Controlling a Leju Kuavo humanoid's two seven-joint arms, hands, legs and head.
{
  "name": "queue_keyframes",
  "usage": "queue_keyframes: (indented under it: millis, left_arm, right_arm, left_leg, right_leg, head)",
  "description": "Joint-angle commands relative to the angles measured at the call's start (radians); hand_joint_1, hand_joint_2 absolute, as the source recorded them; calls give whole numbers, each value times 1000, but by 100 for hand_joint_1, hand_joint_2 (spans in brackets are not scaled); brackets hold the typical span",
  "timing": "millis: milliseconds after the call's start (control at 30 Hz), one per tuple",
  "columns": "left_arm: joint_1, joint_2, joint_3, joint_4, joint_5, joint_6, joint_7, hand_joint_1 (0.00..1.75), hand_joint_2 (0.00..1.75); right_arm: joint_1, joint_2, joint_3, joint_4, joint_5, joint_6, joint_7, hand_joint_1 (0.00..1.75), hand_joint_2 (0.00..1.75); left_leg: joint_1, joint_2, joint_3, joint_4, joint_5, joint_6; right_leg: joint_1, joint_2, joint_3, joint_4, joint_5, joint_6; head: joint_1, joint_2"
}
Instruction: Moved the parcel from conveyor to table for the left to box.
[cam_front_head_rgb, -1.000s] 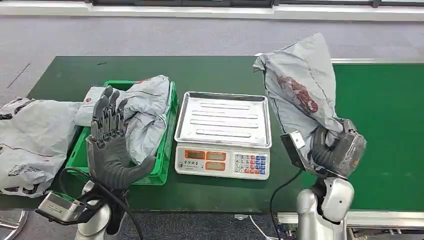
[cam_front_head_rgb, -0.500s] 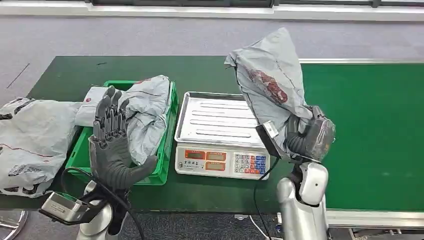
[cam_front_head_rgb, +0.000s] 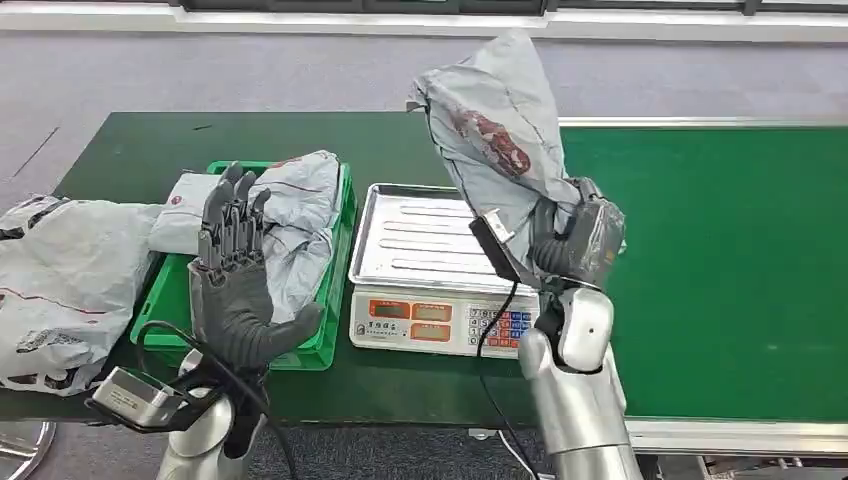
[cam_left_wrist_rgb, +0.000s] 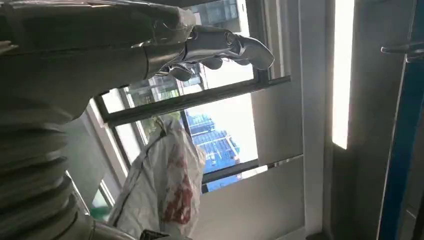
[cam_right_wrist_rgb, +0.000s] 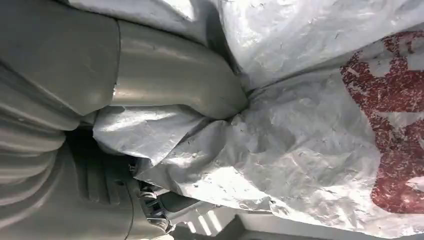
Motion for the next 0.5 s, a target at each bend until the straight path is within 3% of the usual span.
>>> queue_keyframes:
  millis: [33,500]
  left_arm:
    - [-55,19,-36,84,-4,-6,4,0,175]
    - [-62,-5,-9,92,-9,-49,4,0,175]
  right_arm:
    - [-161,-57,139,298,-3,-1,10,175,175]
    - [-232,-36,171,475,-3,-1,40,175,175]
  left_leg:
    - [0,0,3,-1,0,1]
    - [0,-1,3,-2,0,1]
  right_leg:
    - [1,0,3,-2,0,-1]
    - [1,-1,3,-2,0,-2]
  head:
    - [0,0]
    - [0,0]
